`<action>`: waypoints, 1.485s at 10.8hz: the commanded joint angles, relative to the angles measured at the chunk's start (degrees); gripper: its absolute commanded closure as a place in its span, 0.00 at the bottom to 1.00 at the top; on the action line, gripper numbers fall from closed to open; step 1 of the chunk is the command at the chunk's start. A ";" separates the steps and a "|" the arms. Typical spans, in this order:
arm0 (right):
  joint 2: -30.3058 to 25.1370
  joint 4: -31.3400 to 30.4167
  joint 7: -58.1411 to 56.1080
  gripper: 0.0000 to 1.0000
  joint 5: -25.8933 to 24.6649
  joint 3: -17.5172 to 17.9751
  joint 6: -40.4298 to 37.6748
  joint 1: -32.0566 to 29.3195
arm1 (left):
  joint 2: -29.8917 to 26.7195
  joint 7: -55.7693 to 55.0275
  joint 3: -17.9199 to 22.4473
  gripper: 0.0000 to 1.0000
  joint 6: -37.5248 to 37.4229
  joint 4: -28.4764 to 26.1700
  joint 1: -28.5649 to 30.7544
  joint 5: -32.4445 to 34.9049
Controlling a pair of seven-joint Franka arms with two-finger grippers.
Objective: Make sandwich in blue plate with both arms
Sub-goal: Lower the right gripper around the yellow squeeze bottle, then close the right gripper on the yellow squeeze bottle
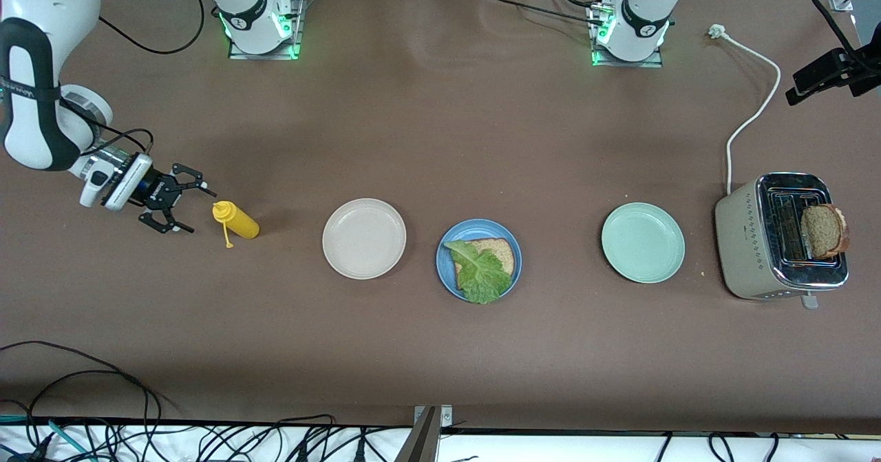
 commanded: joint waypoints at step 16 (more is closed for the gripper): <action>12.51 6.34 -6.55 0.00 17.39 7.45 -10.48 -1.05 | -0.54 -0.17 -0.16 0.00 0.37 -0.51 -0.02 1.31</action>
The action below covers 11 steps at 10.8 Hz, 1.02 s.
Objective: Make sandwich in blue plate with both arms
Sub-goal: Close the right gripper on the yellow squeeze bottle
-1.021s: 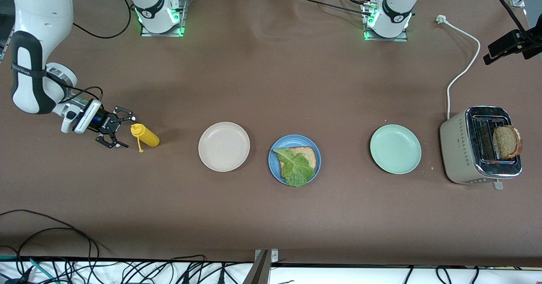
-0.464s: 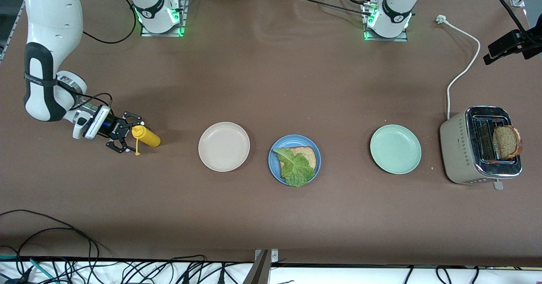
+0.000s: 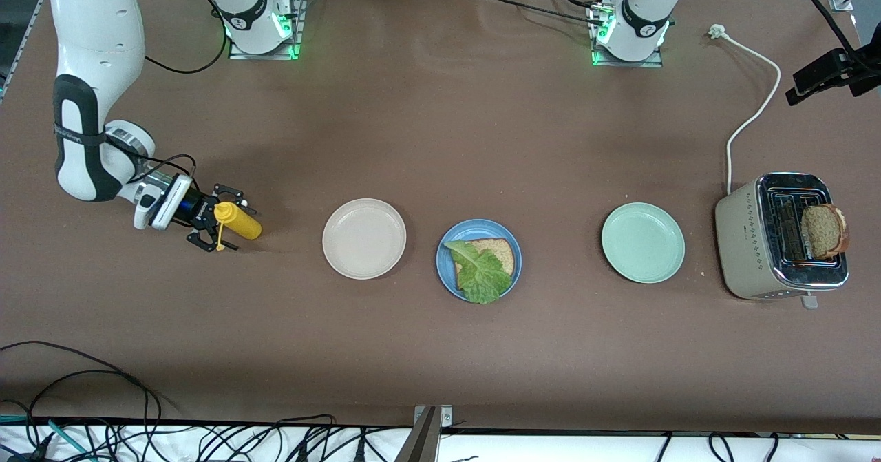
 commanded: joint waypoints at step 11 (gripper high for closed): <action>-2.87 11.50 13.50 1.00 0.52 -0.06 24.27 12.78 | -0.54 -0.17 -0.15 0.00 0.37 -0.51 -0.01 1.31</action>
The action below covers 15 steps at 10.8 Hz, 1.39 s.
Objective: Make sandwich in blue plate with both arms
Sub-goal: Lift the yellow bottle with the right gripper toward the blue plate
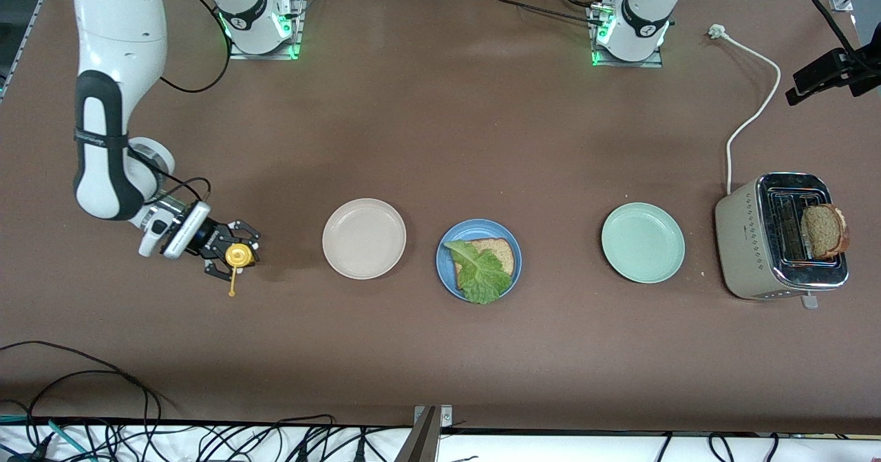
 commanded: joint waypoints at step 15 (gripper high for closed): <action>13.10 14.38 44.20 1.00 -13.60 -9.27 60.35 48.20 | -0.28 -0.08 0.02 0.00 0.37 -0.25 -0.11 1.31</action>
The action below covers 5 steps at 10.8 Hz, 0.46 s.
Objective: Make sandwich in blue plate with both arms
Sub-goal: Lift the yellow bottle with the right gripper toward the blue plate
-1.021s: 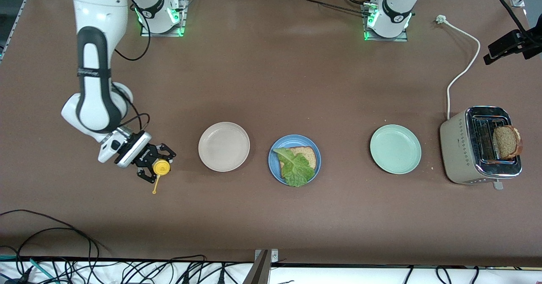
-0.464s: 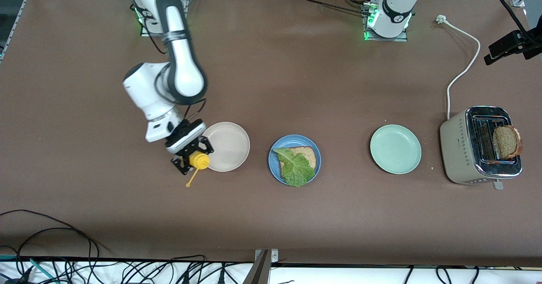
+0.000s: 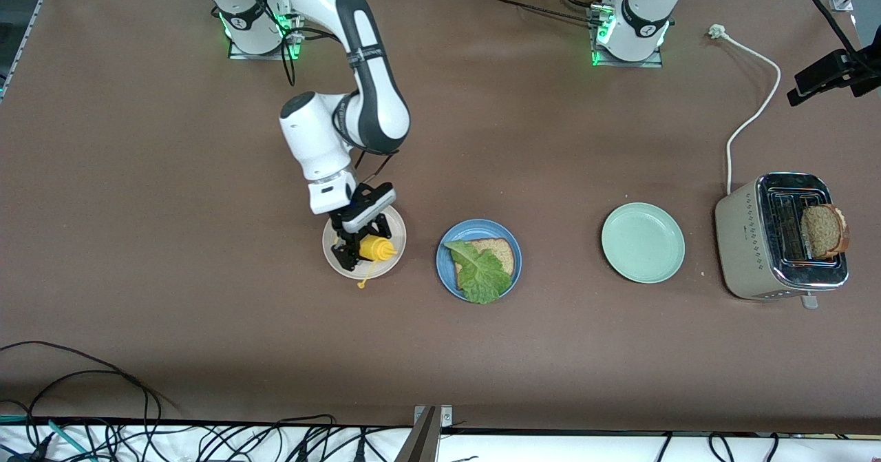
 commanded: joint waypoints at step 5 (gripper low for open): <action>11.13 7.59 2.72 1.00 -9.61 -1.17 4.15 2.76 | -0.36 -0.08 -0.53 0.00 0.37 -0.10 -0.39 1.40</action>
